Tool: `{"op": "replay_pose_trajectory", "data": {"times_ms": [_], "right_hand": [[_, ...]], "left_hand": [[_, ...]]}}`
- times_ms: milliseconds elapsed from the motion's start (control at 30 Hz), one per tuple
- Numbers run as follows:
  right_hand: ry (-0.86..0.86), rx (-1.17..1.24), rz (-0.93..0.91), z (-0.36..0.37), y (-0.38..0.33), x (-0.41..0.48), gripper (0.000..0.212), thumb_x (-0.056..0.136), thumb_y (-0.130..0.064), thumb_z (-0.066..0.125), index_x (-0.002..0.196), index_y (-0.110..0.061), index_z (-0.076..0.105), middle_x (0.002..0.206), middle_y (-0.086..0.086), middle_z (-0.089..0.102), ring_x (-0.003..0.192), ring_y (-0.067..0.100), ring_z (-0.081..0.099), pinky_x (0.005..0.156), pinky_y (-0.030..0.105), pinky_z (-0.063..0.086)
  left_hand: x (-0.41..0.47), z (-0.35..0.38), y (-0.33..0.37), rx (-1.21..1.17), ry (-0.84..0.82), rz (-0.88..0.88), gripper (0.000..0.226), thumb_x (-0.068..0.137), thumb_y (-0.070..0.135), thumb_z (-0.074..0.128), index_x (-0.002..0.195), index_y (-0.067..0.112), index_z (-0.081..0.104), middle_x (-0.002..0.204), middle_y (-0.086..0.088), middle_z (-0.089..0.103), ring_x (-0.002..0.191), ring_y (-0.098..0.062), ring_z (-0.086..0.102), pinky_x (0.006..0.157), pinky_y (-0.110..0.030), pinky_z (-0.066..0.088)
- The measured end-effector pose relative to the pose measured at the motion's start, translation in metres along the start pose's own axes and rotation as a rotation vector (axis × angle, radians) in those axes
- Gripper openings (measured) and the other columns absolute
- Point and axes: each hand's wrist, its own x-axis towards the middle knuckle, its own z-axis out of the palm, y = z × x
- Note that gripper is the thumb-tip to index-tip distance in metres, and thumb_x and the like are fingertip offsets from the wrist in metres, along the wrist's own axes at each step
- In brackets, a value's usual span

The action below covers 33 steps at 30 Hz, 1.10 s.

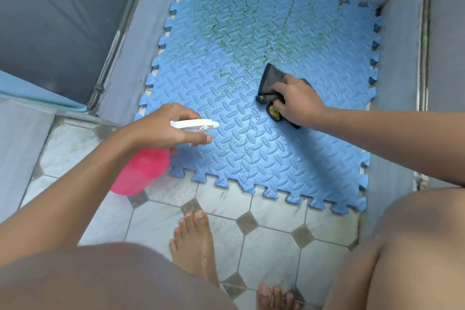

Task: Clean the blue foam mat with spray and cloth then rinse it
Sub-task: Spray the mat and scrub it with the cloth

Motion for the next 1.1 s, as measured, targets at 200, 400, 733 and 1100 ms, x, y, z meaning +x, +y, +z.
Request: {"op": "replay_pose_trajectory", "data": {"times_ms": [200, 400, 733, 1100], "right_hand": [[-0.221, -0.097, -0.765, 0.045, -0.076, -0.039, 0.033, 0.088, -0.032, 0.063, 0.121, -0.032, 0.064, 0.107, 0.004, 0.051, 0.099, 0.028, 0.051, 0.064, 0.039, 0.053], [-0.325, -0.136, -1.012, 0.037, -0.072, -0.032, 0.031, 0.088, -0.026, 0.066, 0.119, -0.027, 0.067, 0.107, 0.003, 0.056, 0.101, 0.023, 0.053, 0.058, 0.023, 0.035], [0.005, -0.156, -0.41, 0.019, -0.057, 0.018, 0.047, 0.089, -0.023, 0.063, 0.136, -0.023, 0.059, 0.116, 0.008, 0.056, 0.103, 0.032, 0.051, 0.075, 0.043, 0.053], [-0.254, -0.076, -0.797, 0.037, -0.11, -0.006, 0.035, 0.089, -0.026, 0.062, 0.124, -0.029, 0.067, 0.112, 0.002, 0.058, 0.105, 0.024, 0.054, 0.067, 0.031, 0.044]], "left_hand": [[-0.002, -0.005, 0.006, -0.034, 0.023, -0.044, 0.031, 0.08, 0.047, 0.08, 0.074, 0.017, 0.075, 0.078, -0.011, 0.074, 0.066, -0.015, 0.061, 0.051, -0.03, 0.057], [-0.011, -0.018, 0.0, -0.093, 0.009, -0.065, 0.03, 0.09, 0.041, 0.076, 0.086, 0.011, 0.076, 0.088, -0.011, 0.076, 0.078, -0.021, 0.064, 0.065, -0.046, 0.064], [-0.036, -0.011, -0.029, -0.118, 0.212, -0.112, 0.04, 0.092, 0.045, 0.071, 0.077, 0.008, 0.074, 0.074, -0.002, 0.068, 0.061, -0.004, 0.054, 0.048, -0.011, 0.045], [-0.025, 0.001, -0.053, -0.331, 0.566, -0.172, 0.033, 0.081, 0.054, 0.069, 0.079, 0.022, 0.076, 0.08, -0.003, 0.077, 0.087, -0.026, 0.074, 0.068, -0.038, 0.062]]}}
